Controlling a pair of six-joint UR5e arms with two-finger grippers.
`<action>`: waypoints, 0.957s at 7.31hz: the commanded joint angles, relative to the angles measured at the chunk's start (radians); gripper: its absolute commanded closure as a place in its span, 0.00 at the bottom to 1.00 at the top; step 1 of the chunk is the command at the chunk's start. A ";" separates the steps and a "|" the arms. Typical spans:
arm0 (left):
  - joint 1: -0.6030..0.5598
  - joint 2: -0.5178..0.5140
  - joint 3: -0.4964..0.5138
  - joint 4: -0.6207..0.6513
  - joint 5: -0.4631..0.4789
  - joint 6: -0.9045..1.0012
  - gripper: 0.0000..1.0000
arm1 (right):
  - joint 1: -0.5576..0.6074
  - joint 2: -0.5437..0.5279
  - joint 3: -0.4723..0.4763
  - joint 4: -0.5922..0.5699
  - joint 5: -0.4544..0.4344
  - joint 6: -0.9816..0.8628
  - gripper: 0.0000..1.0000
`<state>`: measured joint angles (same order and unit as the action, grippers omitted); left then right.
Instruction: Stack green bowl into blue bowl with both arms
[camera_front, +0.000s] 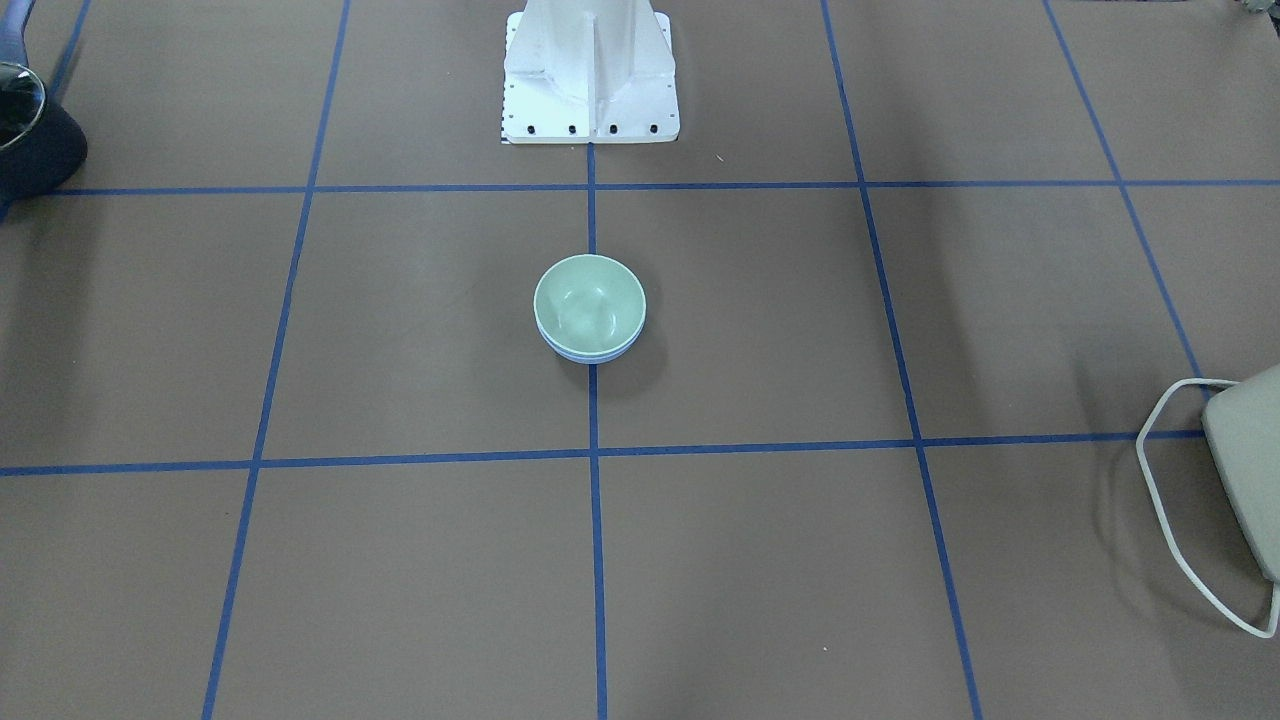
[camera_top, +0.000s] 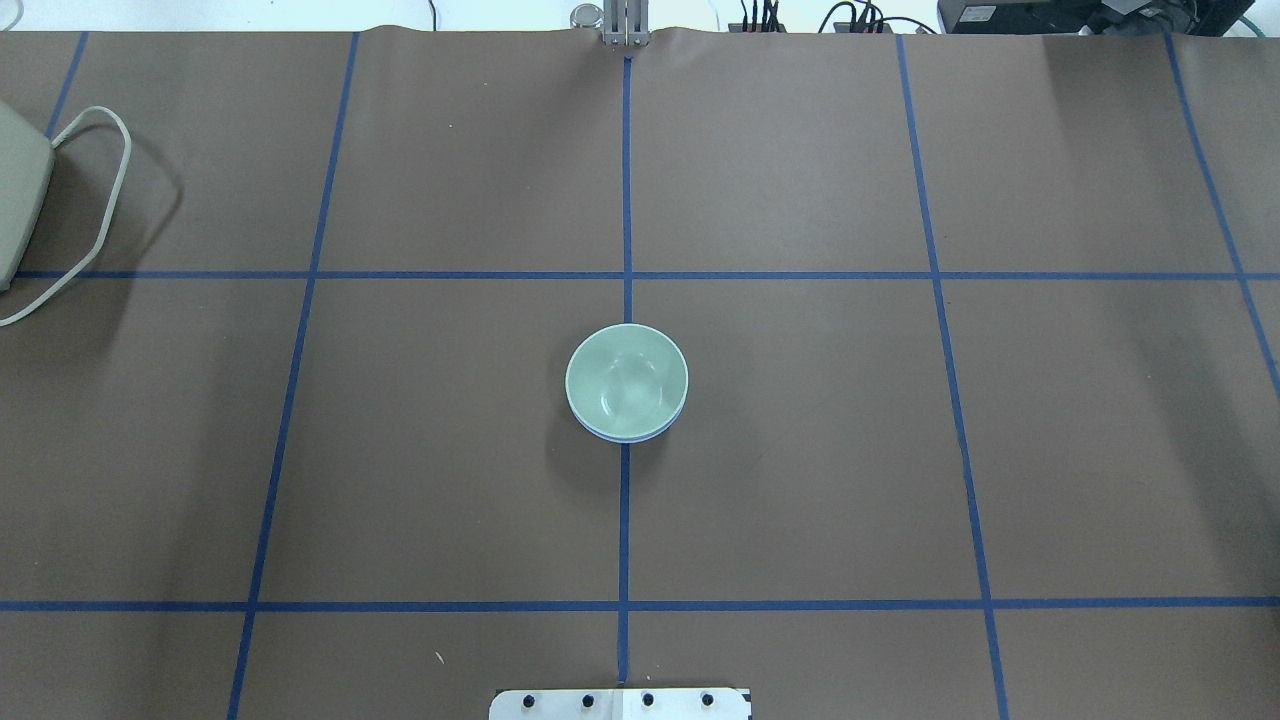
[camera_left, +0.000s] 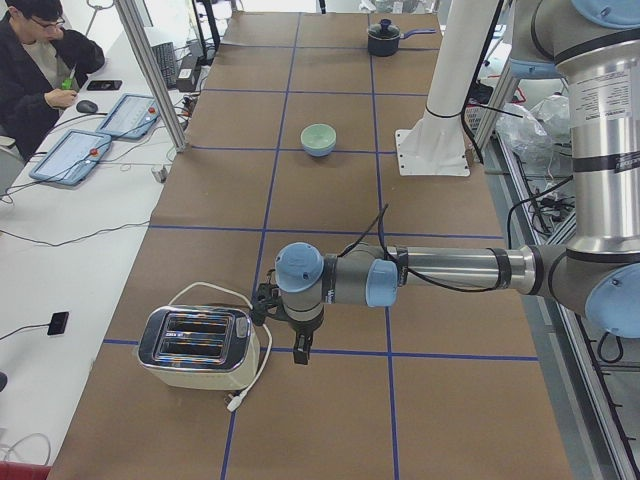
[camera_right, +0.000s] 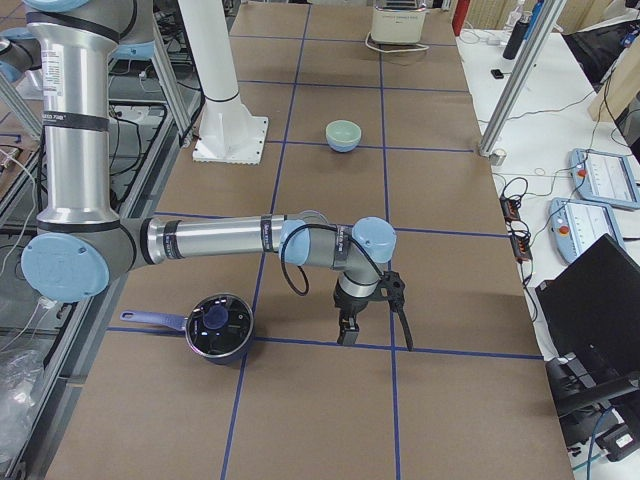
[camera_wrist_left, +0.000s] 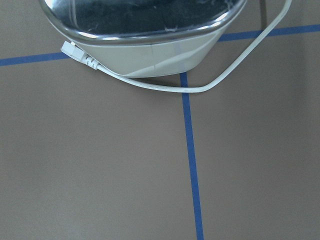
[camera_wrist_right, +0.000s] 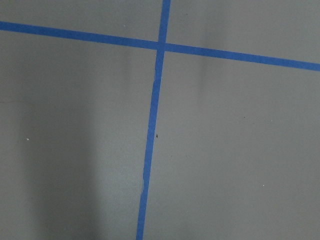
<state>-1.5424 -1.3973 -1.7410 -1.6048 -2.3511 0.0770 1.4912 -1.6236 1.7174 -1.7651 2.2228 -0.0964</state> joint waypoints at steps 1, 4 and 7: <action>0.001 0.003 -0.006 -0.001 0.001 0.001 0.01 | 0.004 -0.013 0.001 0.007 0.004 0.000 0.00; -0.001 0.006 -0.012 -0.001 0.003 0.001 0.01 | 0.004 -0.024 0.010 0.013 0.005 -0.003 0.00; -0.002 0.008 -0.012 0.000 0.004 0.001 0.01 | 0.003 -0.030 0.013 0.013 0.006 -0.002 0.00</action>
<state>-1.5442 -1.3904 -1.7532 -1.6051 -2.3472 0.0782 1.4949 -1.6525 1.7303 -1.7519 2.2283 -0.0983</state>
